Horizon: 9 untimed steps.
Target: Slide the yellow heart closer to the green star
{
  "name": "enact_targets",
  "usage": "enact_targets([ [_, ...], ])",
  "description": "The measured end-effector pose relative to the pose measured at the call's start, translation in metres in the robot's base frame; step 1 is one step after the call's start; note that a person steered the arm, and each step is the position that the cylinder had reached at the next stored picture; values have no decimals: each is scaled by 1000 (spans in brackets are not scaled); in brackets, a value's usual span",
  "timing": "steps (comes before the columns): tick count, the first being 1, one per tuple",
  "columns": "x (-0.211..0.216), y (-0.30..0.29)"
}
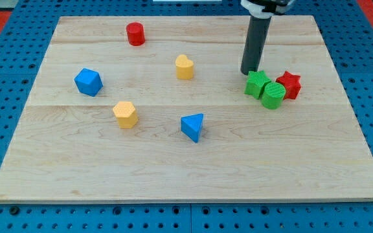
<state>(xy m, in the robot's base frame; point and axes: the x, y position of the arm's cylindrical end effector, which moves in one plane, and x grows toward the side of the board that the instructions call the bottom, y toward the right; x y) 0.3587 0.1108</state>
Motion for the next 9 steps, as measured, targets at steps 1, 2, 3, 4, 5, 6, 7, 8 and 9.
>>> enact_targets([
  [1, -17, -24],
  [2, -27, -58],
  [3, -27, -107],
  [4, -37, -142],
  [5, -35, -178],
  [6, -32, -178],
  [7, -32, -147],
  [8, -33, -127],
  [9, -43, -119],
])
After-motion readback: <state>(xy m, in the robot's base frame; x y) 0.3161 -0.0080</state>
